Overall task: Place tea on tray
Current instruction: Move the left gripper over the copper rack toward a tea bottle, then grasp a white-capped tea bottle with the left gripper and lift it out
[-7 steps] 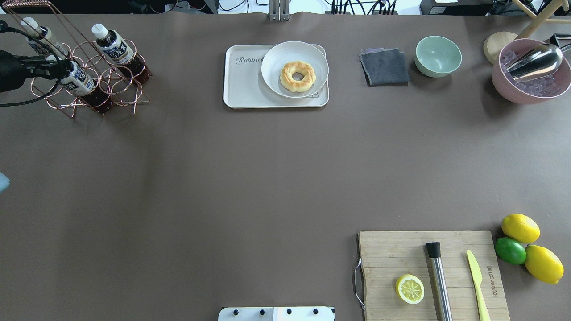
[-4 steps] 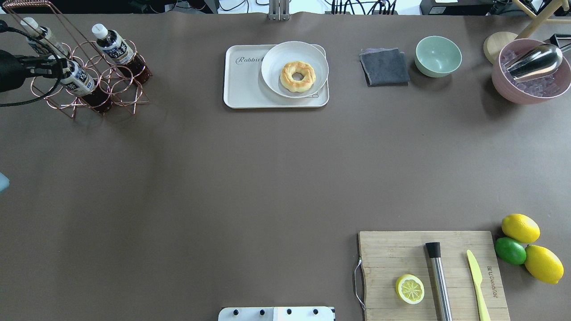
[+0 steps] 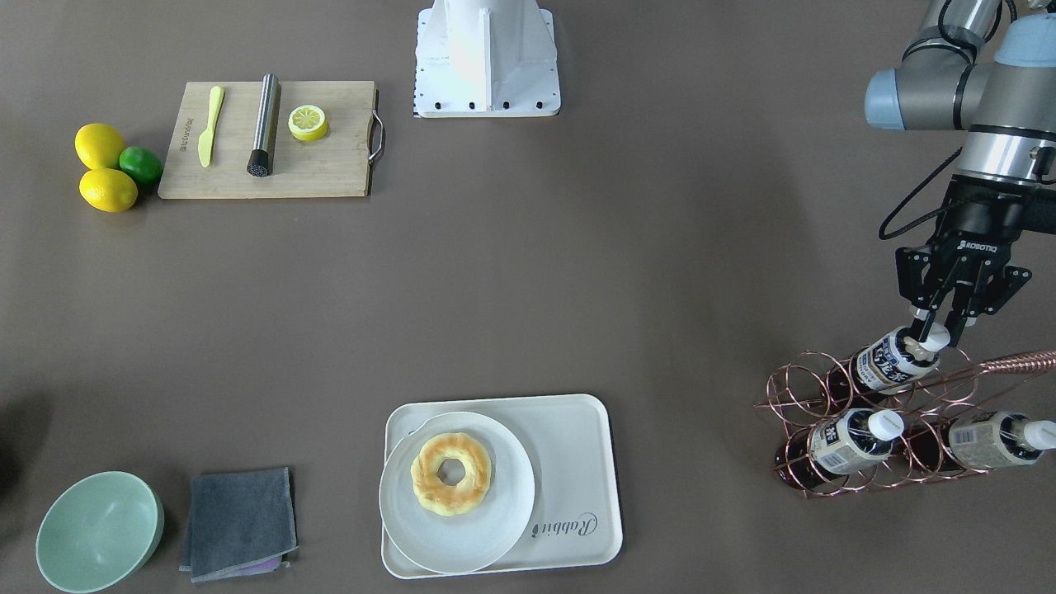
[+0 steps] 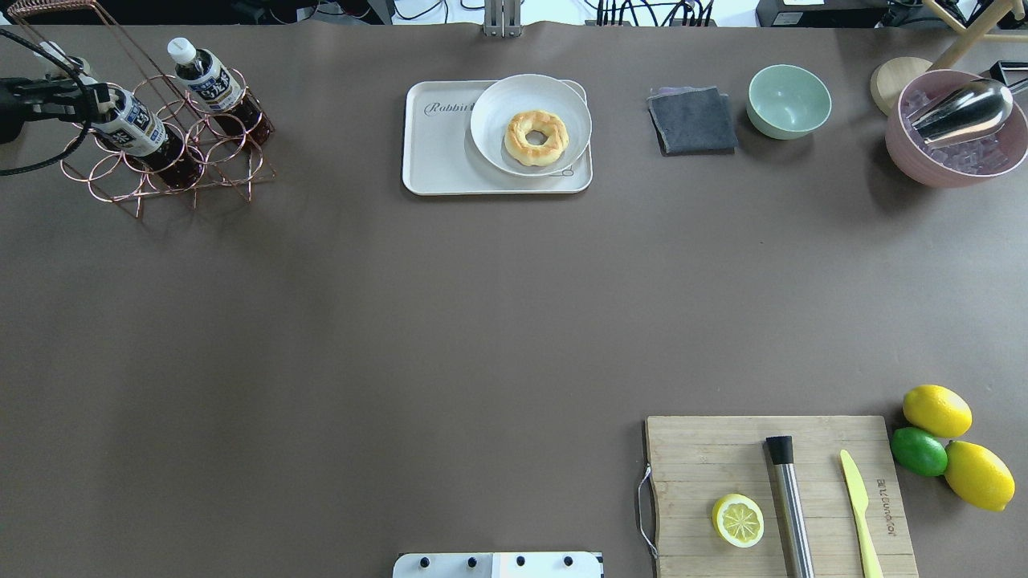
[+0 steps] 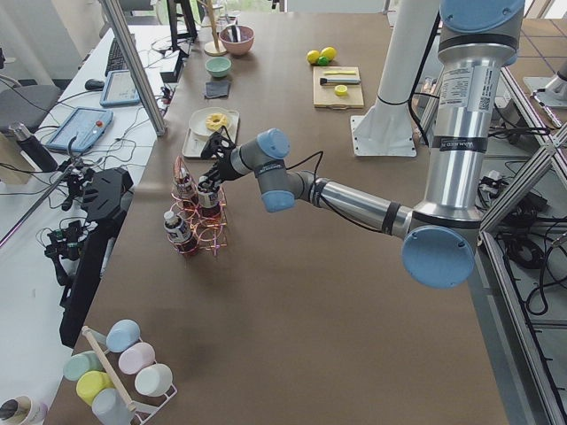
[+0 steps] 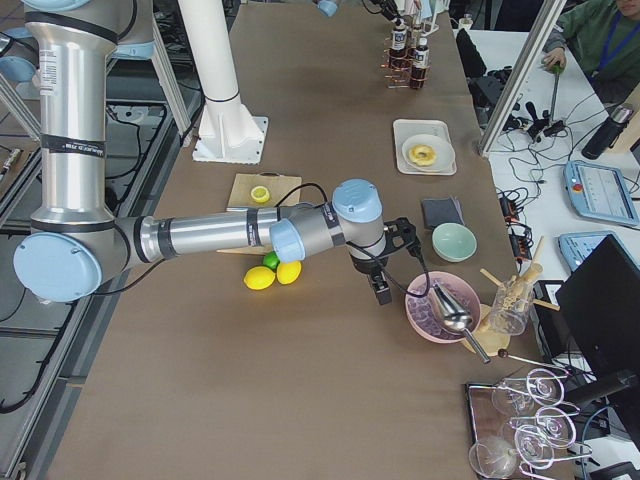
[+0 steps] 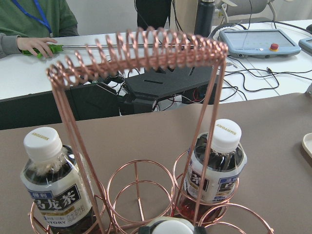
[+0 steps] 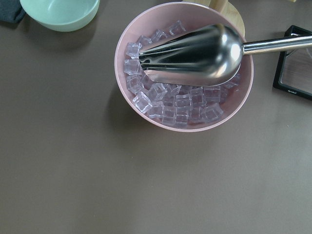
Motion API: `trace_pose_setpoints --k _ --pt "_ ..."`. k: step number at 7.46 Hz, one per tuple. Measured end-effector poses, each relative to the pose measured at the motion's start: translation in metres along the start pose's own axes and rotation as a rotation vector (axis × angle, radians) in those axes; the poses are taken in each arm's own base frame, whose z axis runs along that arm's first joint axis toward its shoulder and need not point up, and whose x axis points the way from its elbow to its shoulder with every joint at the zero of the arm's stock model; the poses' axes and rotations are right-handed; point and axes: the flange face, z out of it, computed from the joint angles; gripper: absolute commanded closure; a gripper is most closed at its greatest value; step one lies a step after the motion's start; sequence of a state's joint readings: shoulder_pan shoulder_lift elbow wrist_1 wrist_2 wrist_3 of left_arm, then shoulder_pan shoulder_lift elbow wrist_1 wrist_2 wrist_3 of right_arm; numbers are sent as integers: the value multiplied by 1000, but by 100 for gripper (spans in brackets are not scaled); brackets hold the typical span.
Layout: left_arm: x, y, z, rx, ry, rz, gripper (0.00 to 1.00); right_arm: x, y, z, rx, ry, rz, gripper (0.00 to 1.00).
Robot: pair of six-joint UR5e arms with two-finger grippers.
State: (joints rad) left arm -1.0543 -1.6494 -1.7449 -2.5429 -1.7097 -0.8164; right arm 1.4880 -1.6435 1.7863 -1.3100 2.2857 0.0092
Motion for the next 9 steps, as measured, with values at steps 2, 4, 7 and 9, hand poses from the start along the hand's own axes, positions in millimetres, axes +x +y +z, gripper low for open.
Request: trace_pose_setpoints --k 2,4,7,9 --pt "-13 -34 -27 30 4 -12 100 0 0 0 0 -1 0 0" --pt "-7 -83 -71 41 -15 40 100 0 0 0 0 -2 0 0" --pt "31 -123 -119 -8 9 23 100 -2 0 -2 3 -4 -3 0" --pt "117 -131 -109 -90 56 -29 100 -9 -5 -9 19 -6 -17 0"
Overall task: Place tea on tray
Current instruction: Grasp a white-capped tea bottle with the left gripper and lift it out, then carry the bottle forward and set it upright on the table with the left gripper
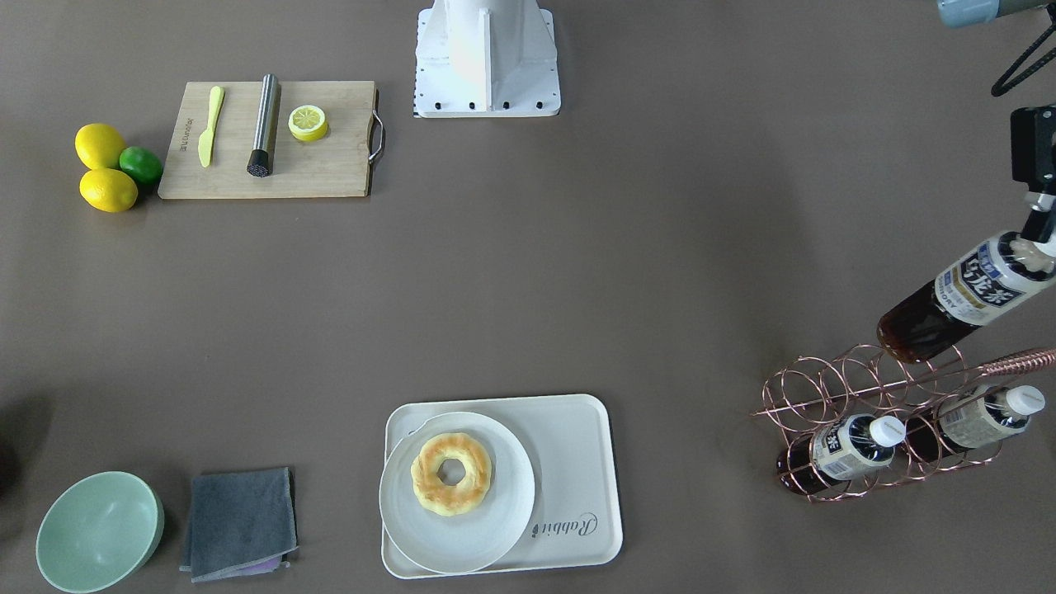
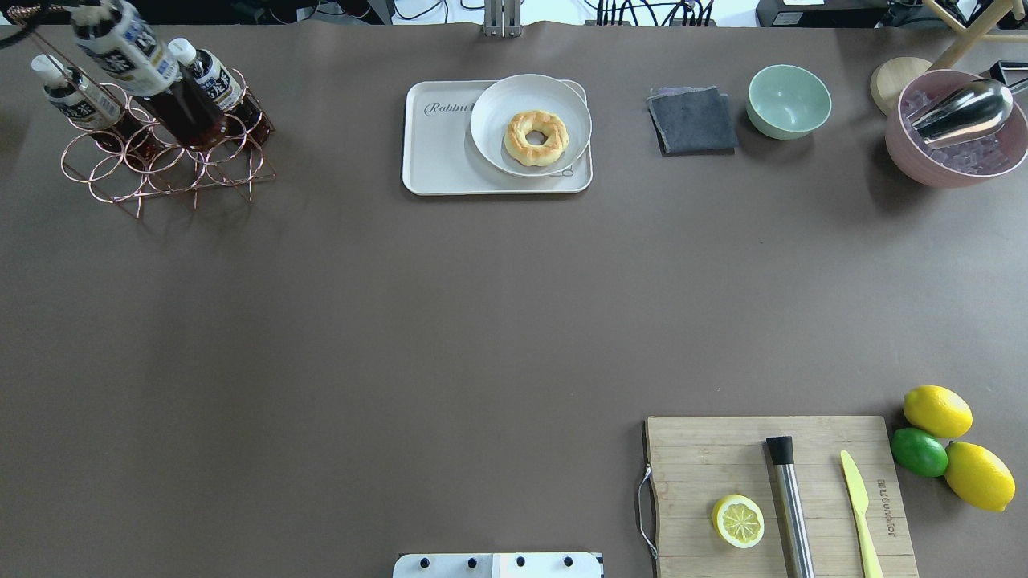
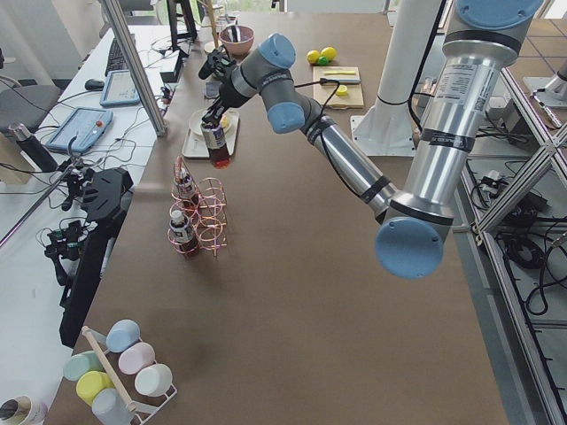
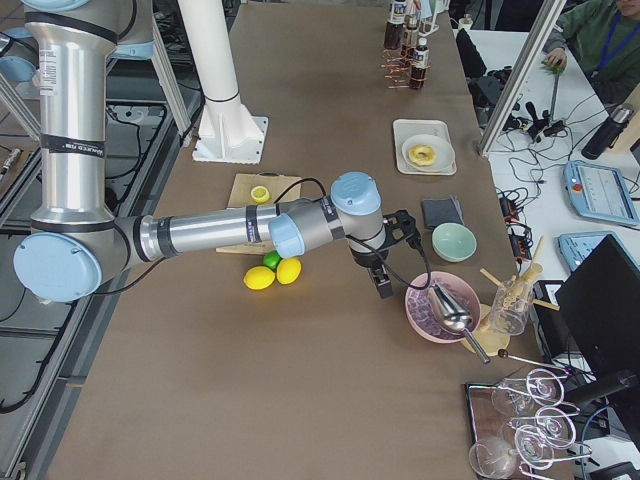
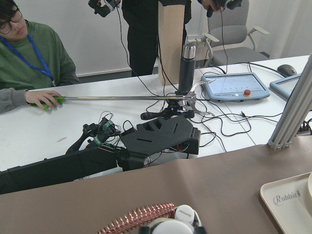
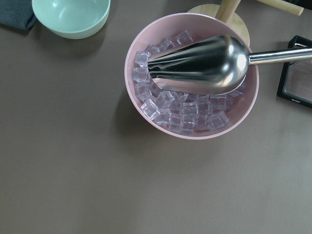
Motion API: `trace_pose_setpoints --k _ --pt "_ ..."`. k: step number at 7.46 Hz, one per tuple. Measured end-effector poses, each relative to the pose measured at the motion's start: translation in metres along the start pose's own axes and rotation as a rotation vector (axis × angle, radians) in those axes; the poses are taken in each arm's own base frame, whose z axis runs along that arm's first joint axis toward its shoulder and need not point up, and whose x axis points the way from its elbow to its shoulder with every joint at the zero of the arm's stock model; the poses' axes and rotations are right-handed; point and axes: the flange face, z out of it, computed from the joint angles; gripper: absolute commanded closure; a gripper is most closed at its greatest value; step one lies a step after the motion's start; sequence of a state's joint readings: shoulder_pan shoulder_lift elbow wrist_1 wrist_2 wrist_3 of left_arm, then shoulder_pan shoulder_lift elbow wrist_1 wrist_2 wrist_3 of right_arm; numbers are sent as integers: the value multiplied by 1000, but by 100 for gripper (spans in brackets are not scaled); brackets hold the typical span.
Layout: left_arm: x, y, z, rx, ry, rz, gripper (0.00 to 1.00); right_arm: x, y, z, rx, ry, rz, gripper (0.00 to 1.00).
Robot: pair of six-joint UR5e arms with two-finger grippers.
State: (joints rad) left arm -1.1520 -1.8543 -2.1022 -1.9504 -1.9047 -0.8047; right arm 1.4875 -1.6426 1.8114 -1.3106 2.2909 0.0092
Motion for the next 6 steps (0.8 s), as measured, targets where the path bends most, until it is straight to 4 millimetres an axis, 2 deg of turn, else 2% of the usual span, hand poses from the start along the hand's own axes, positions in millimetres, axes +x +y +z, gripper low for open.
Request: trace_pose_setpoints --k 1,2,3,6 --pt "62 0 18 -48 10 -6 100 -7 -6 -5 12 -3 -16 0" --pt "124 9 35 -87 6 11 100 -18 -17 -7 23 -9 -40 0" --pt "175 28 52 -112 -2 31 100 -33 -33 -6 32 -20 -74 1" --pt "278 87 98 -134 -14 56 100 -111 -97 4 59 -90 -204 0"
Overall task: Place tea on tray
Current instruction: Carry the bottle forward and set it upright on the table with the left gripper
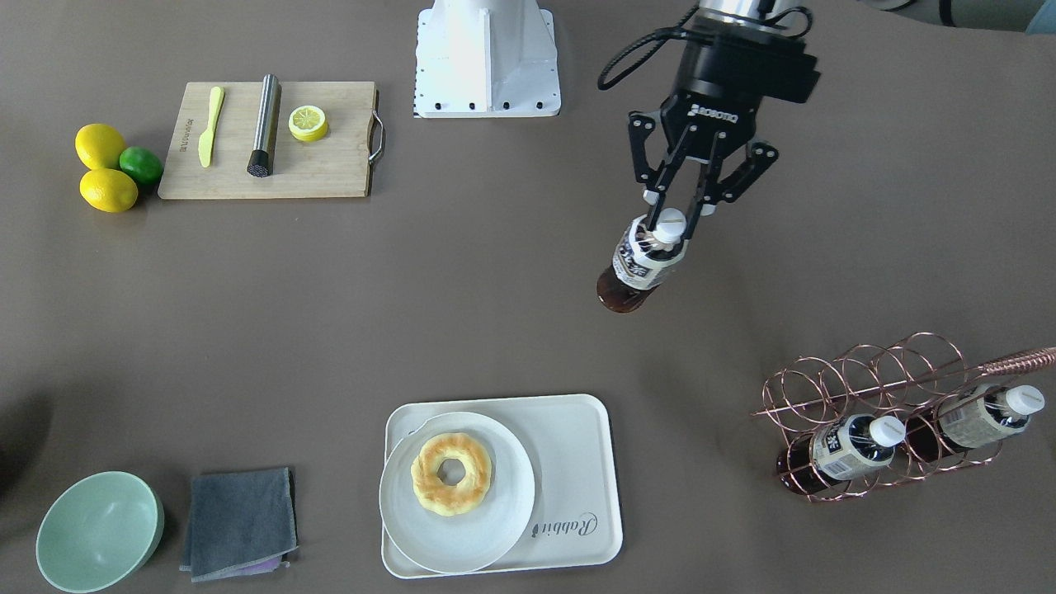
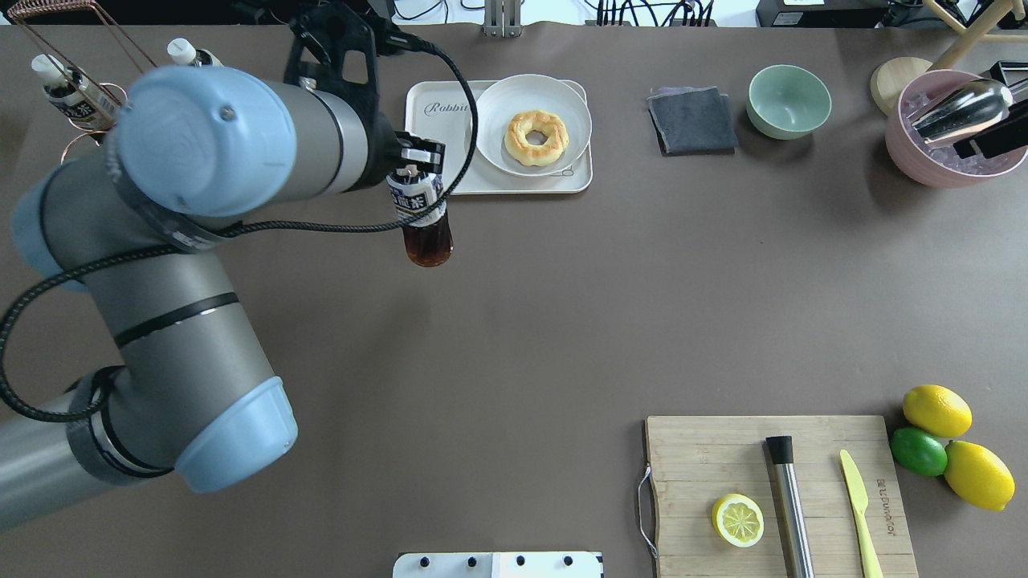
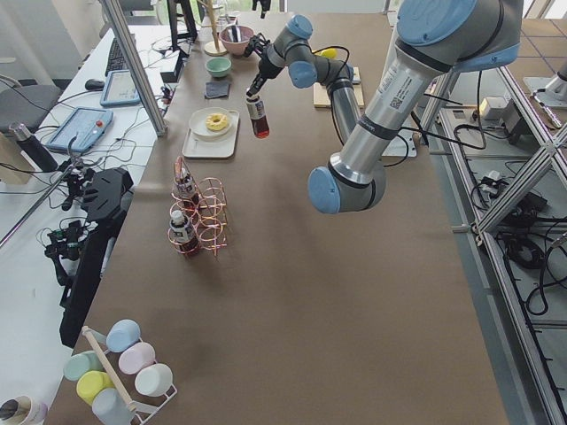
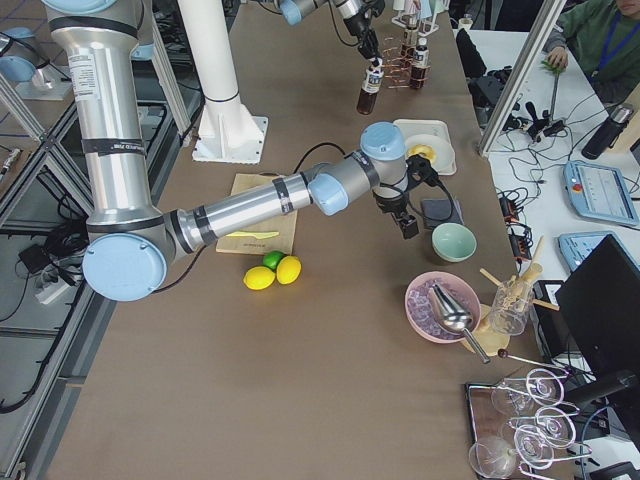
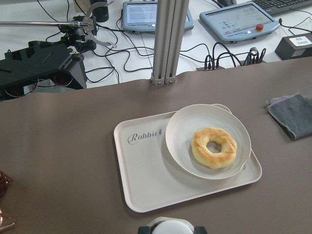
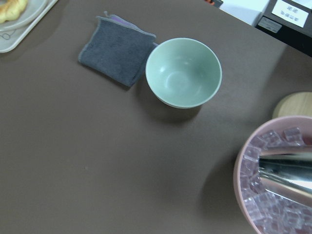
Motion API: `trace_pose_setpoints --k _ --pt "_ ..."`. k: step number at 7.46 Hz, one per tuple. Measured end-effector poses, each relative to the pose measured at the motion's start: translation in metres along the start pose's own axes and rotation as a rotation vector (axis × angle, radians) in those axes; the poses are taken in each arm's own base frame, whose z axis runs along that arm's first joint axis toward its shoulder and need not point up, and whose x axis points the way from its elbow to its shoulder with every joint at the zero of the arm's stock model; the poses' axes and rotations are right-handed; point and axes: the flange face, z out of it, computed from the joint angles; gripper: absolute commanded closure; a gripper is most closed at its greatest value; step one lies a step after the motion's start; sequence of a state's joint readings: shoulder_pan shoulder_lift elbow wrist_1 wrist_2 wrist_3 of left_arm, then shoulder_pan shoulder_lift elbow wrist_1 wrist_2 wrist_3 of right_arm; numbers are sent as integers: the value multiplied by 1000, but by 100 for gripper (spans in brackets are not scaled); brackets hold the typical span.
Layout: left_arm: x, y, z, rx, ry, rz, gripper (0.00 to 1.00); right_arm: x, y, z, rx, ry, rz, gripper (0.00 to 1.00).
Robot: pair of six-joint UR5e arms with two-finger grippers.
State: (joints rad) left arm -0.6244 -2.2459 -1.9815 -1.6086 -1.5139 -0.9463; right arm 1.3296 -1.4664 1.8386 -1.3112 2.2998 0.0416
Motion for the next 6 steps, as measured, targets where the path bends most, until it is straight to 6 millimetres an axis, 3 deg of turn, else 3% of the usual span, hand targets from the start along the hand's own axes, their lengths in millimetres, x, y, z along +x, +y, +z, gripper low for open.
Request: trace_pose_setpoints --k 3,6 --pt "69 65 28 40 3 50 100 -59 -50 13 23 -62 -59 0" --pt "95 104 38 52 24 58 100 -89 -65 14 45 -94 -63 0"
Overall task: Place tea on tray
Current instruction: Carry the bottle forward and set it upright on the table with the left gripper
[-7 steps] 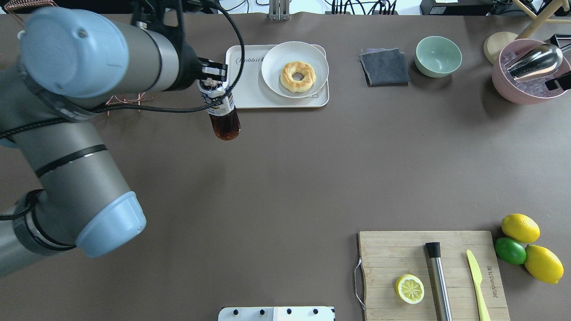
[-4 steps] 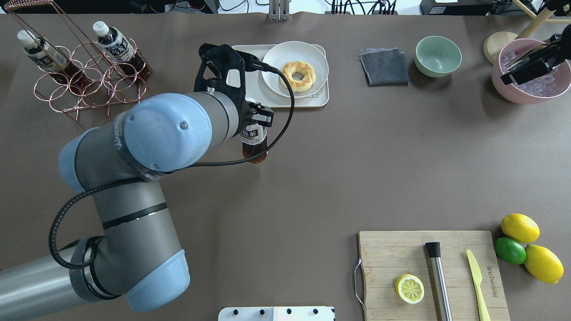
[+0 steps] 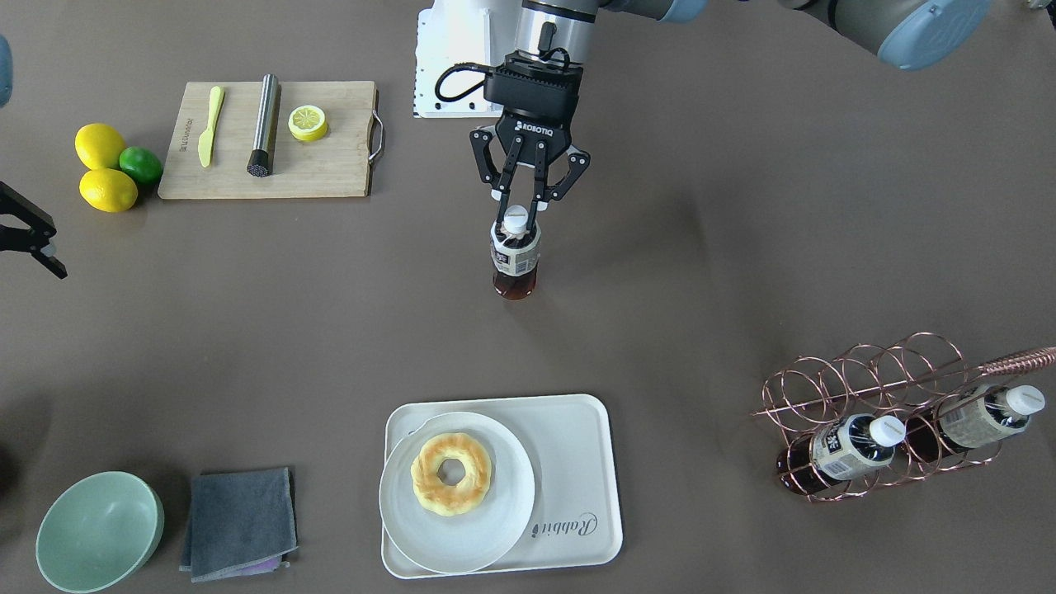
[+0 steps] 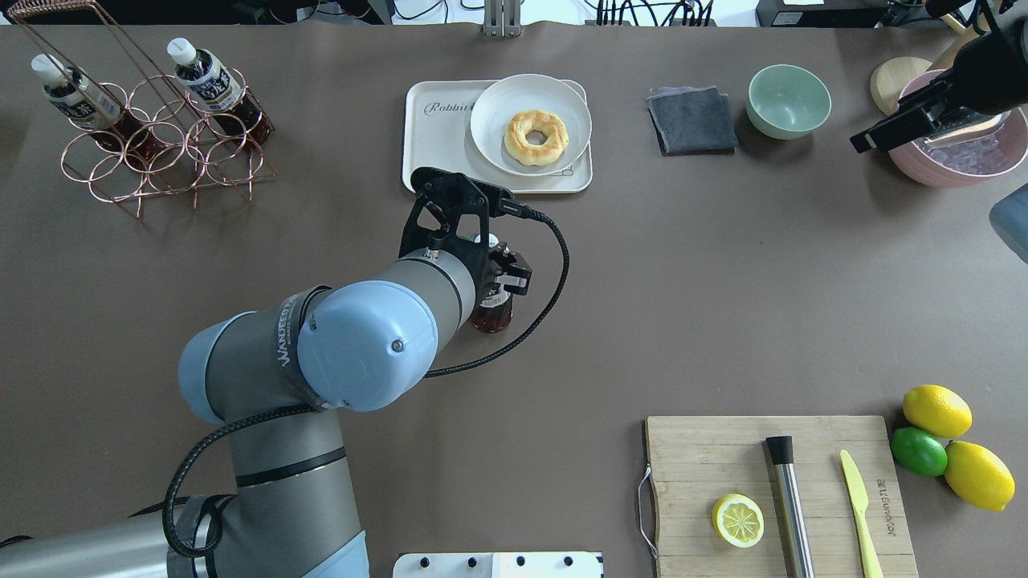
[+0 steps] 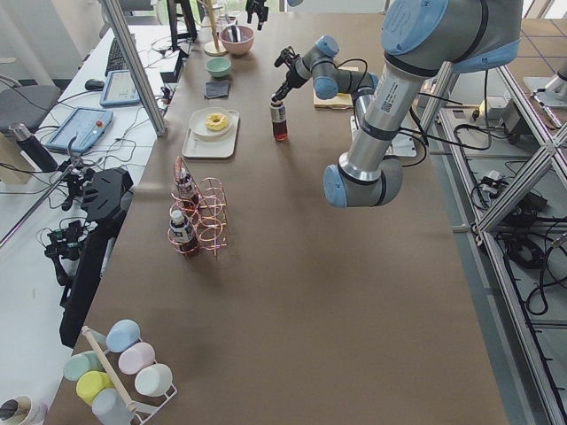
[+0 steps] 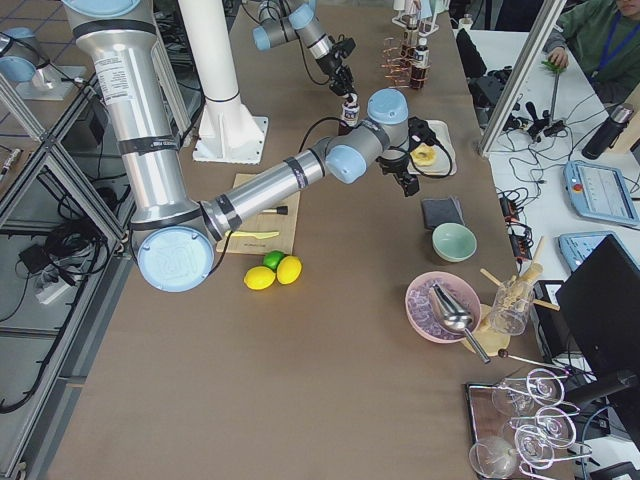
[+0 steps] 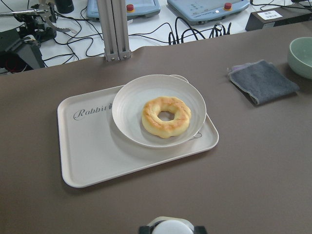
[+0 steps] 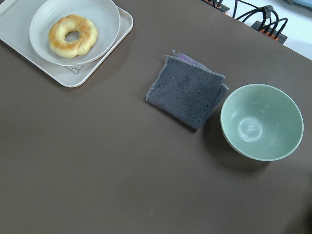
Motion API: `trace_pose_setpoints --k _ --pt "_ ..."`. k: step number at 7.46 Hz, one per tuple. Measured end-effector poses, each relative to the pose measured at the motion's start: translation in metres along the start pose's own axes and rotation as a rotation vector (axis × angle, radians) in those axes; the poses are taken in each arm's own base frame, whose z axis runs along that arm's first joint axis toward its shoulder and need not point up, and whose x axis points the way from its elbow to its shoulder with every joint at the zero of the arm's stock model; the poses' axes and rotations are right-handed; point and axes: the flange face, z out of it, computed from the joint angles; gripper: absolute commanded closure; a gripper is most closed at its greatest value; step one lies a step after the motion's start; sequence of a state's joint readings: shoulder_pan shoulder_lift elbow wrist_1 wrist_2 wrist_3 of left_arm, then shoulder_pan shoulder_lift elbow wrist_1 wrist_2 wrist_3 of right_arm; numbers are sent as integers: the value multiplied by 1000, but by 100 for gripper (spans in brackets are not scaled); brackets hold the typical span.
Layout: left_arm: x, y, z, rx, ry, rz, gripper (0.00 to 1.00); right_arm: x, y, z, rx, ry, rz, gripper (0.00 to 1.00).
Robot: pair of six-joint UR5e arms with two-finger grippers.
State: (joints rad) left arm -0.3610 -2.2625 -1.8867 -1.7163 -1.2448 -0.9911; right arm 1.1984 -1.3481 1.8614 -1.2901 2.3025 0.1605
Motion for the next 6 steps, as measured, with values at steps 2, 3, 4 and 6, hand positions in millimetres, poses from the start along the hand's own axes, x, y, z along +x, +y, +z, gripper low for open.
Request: trace_pose_setpoints --k 2,3,4,6 --pt "9 8 -4 16 17 -2 2 -3 -1 -1 10 -4 -5 0" --pt "9 9 -5 17 20 2 1 -4 -1 -1 12 -5 -6 0" --pt "9 9 -6 19 22 4 1 -5 -2 -2 14 -6 -6 0" --pt "1 -4 -26 36 54 -12 0 -17 -6 0 18 -19 -5 0"
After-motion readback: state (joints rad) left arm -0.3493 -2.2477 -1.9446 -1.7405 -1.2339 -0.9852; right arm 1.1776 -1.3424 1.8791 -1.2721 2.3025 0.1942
